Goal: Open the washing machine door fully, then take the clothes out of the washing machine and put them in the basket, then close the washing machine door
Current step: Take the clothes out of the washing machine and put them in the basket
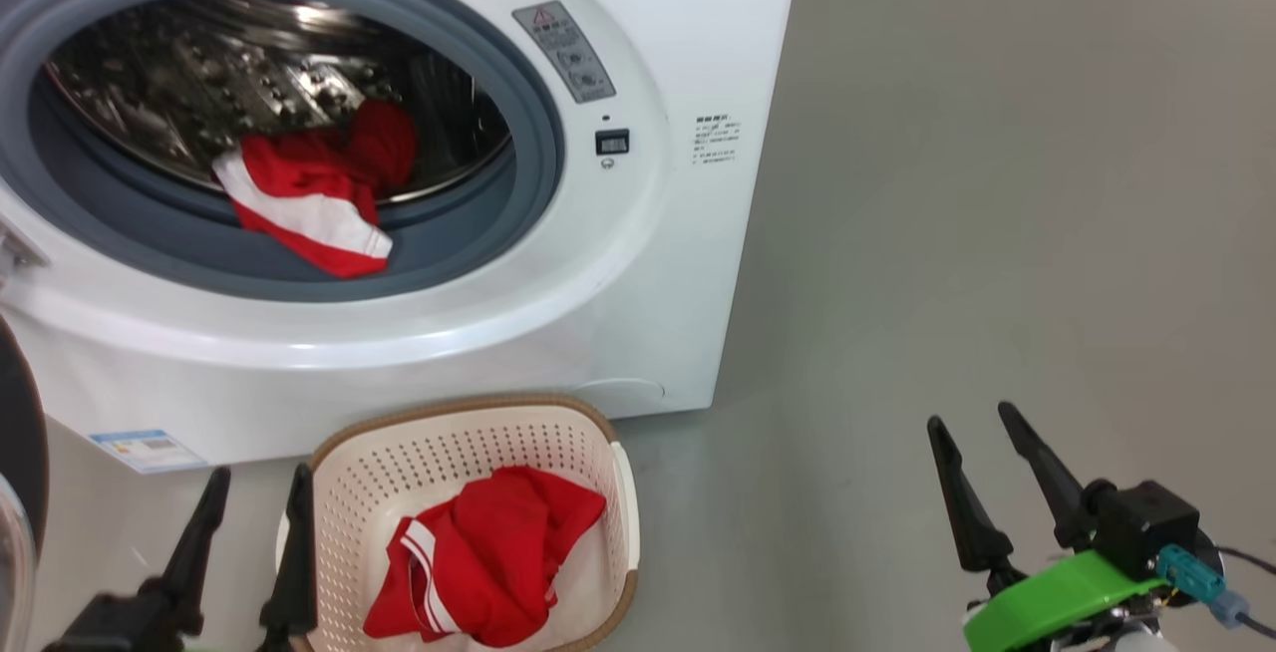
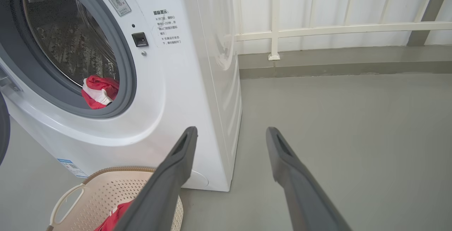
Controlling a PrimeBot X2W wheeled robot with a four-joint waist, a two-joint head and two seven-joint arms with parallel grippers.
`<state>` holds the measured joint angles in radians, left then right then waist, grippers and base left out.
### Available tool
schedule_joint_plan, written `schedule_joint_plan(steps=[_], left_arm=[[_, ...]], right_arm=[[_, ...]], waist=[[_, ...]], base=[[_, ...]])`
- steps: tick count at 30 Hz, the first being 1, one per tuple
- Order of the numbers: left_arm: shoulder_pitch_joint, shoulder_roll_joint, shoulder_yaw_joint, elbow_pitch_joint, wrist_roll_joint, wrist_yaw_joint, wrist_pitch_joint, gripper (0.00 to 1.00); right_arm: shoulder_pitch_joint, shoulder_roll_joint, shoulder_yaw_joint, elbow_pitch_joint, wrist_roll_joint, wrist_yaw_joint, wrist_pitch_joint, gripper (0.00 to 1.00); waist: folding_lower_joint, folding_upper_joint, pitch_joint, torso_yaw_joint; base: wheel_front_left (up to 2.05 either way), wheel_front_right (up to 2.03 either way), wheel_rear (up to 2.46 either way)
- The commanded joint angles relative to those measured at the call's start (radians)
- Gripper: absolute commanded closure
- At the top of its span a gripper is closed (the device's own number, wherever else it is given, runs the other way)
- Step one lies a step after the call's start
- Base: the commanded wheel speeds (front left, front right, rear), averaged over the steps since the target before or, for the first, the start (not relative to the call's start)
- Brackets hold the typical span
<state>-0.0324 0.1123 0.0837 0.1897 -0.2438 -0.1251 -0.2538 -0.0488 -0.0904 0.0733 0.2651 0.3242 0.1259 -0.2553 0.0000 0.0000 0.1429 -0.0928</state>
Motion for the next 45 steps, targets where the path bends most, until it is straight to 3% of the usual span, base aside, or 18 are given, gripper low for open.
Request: schedule_joint_plan(steps=[1,13,28,36,45], left_arm=[[0.017,0.009,0.048,-0.047,0.015,-0.006,-0.008,0.00],[0.118,-0.021,0.094,-0.134,0.036,-0.006,-0.008,0.00],[0.088,-0.025,0.098,-0.136,0.040,-0.006,-0.008,0.00],[-0.043,0.019,0.051,-0.034,0.045,-0.006,-0.008,0.00],[-0.368,0.094,-0.010,0.133,0.092,0.000,0.067,0.00]], right_arm=[[0.010,-0.015,0.015,-0.028,0.010,0.005,-0.006,0.00],[0.060,-0.021,0.002,-0.046,0.013,0.005,-0.006,0.00],[0.036,-0.006,0.001,-0.058,0.007,0.005,-0.006,0.00],[-0.004,0.011,0.008,-0.061,0.001,0.005,-0.006,0.00],[-0.084,0.031,0.030,-0.069,-0.006,0.005,-0.006,0.00]], waist=[[0.0000,0.0000,-0.022,-0.002],[0.0000,0.0000,-0.044,-0.008],[0.0000,0.0000,0.011,-0.012],[0.0000,0.0000,0.084,-0.013],[0.0000,0.0000,0.209,-0.026]], base=[[0.00,0.00,0.00],[0.00,0.00,0.00],[0.00,0.00,0.00],[0.00,0.00,0.00],[0.00,0.00,0.00]])
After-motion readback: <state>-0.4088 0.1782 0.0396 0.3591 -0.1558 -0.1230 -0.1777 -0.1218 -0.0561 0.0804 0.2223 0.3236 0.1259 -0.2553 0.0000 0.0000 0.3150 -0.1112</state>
